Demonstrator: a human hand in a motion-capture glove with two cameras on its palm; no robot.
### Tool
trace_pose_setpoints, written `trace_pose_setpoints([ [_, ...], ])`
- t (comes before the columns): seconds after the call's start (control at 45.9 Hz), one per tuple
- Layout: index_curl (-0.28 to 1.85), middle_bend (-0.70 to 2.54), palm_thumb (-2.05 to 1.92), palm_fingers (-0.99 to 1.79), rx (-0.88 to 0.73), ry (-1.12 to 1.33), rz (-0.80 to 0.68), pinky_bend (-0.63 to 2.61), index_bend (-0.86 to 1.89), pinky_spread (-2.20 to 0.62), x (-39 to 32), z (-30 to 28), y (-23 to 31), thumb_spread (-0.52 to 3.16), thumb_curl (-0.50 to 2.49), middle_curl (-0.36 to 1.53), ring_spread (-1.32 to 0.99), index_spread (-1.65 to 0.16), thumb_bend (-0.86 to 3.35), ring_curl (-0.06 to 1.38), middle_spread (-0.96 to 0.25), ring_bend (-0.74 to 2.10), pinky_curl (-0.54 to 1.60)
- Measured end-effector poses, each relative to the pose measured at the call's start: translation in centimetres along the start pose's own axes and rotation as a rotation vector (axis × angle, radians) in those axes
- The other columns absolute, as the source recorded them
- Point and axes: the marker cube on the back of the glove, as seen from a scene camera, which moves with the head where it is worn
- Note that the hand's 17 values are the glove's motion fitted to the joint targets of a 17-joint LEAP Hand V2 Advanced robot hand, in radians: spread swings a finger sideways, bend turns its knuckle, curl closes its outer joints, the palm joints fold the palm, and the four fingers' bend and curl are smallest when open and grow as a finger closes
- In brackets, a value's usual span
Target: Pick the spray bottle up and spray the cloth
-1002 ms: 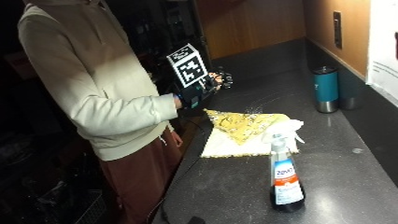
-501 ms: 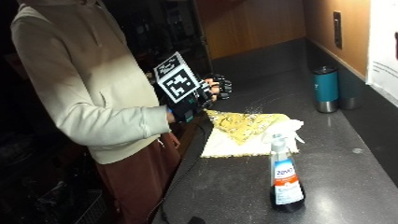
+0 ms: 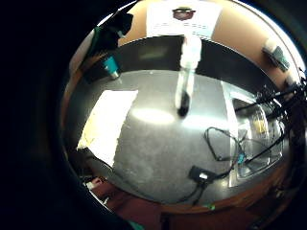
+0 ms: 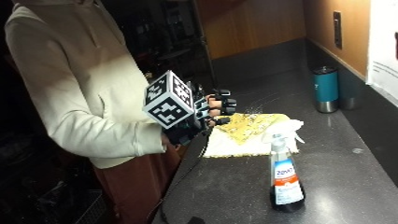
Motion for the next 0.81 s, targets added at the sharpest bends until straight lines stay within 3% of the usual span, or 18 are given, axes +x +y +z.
trace_pose_setpoints([
  [0.305,0.16,0.25,0.74,0.36,0.082,-0.061,0.174,0.4,0.05,0.16,5.0,0.2,-2.6,0.96,0.46,0.38,-0.03,-0.31,-0.03,0.35,-0.06,0.44,0.38],
  [0.806,0.14,0.27,0.73,0.28,0.073,-0.217,0.406,0.47,0.09,0.15,10.0,3.3,-6.1,0.96,0.45,0.39,-0.02,-0.3,-0.03,0.35,-0.06,0.49,0.38],
])
